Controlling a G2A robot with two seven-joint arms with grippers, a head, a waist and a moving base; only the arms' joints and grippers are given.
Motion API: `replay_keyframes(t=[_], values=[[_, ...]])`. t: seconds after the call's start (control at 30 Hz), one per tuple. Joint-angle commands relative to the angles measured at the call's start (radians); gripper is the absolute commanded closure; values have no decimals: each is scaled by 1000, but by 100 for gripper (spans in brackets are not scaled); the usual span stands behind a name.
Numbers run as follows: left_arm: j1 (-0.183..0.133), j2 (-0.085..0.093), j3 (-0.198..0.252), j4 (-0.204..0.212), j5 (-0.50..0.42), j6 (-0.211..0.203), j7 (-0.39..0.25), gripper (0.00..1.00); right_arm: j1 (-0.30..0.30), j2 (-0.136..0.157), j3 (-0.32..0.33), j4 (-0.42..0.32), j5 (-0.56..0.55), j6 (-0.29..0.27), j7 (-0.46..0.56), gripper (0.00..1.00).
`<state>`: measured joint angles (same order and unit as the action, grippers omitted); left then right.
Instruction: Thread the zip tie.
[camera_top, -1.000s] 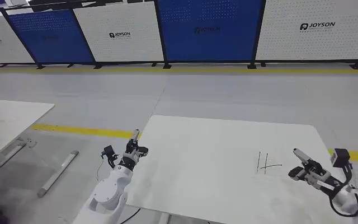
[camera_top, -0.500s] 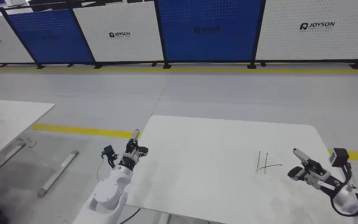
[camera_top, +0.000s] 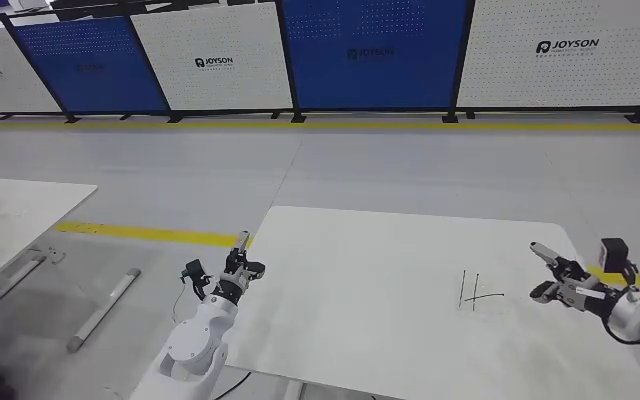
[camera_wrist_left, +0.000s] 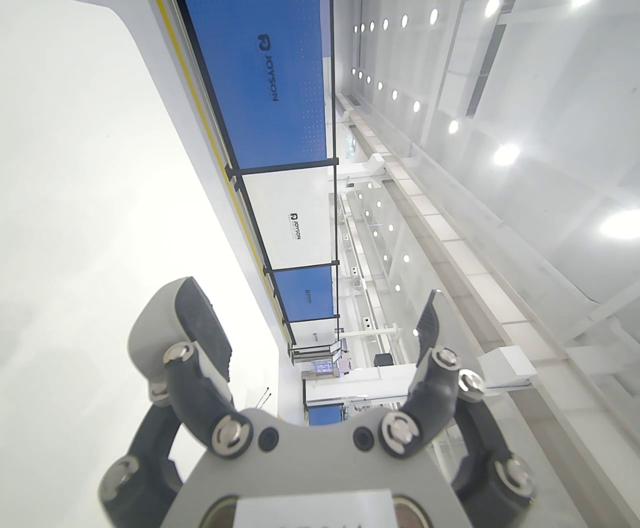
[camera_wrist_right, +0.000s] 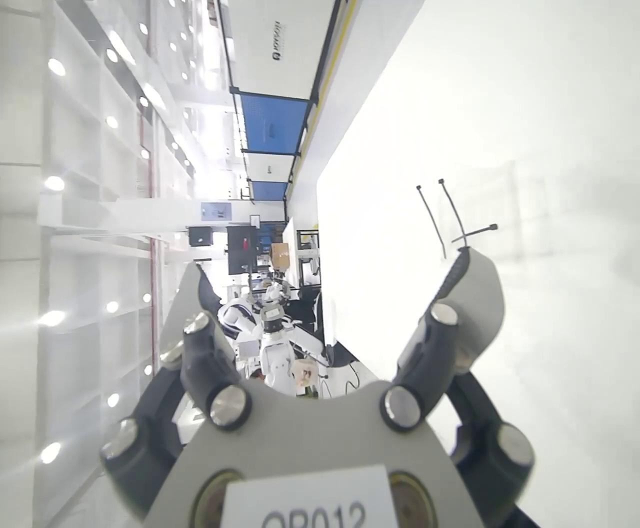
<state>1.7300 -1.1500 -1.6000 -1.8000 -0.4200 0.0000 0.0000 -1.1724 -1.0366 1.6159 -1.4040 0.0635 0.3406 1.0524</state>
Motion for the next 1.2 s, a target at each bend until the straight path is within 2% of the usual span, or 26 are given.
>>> replay_keyframes(t=[0.0, 0.5, 0.57, 0.63, 0.77, 0.87, 1.0, 1.07, 1.17], values=[[0, 0, 0, 0, 0, 0, 0, 0, 48, 1, -32, 58, -22, -1, 29, 0], [0, 0, 0, 0, 0, 0, 0, 0, 48, 1, -32, 58, -22, -1, 29, 0], [0, 0, 0, 0, 0, 0, 0, 0, 50, 4, -32, 41, -12, -47, 75, 0], [0, 0, 0, 0, 0, 0, 0, 0, 67, 19, 20, 92, -8, -102, 147, 0], [0, 0, 0, 0, 0, 0, 0, 0, 123, 45, 61, 169, -26, -178, 304, 0], [0, 0, 0, 0, 0, 0, 0, 0, 177, 54, 32, 226, -92, -184, 310, 0], [0, 0, 0, 0, 0, 0, 0, 0, 235, 50, -53, 281, -158, -177, 290, 0], [0, 0, 0, 0, 0, 0, 0, 0, 258, 44, -91, 320, -157, -155, 282, 0], [0, 0, 0, 0, 0, 0, 0, 0, 291, 37, -139, 358, -165, -155, 272, 0]])
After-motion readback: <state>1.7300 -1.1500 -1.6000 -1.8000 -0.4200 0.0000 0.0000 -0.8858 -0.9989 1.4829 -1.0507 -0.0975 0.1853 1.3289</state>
